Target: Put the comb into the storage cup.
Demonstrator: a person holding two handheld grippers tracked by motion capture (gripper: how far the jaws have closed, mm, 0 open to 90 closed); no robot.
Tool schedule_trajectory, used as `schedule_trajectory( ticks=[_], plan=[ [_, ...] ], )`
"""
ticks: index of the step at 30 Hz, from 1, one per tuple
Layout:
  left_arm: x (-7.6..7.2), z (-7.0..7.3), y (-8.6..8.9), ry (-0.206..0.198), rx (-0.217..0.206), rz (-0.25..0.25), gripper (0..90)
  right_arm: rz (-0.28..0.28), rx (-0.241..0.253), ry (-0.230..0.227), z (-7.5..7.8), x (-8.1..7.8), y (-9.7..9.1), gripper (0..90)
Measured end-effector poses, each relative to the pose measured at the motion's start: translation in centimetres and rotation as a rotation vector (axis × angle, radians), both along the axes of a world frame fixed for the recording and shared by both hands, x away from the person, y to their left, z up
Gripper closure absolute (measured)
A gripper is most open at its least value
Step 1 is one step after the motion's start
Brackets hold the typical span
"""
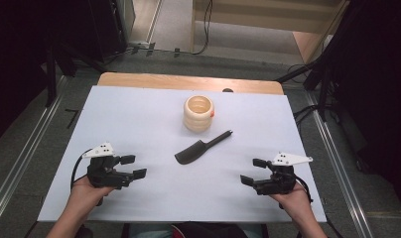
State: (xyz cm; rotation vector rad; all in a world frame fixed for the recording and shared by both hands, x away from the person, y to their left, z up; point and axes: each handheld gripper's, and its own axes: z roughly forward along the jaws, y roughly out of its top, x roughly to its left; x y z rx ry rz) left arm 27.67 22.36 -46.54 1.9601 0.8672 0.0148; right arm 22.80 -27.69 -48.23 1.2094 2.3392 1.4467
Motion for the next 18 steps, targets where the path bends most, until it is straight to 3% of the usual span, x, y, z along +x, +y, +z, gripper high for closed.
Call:
schedule_trajectory(
  ticks=[18],
  plan=[
    [0.05,-0.02,0.04,0.004,0.0,0.008,22.8,-0.035,-0.013,-0.012,-0.06,0.09,-0.1,11.9]
  ],
)
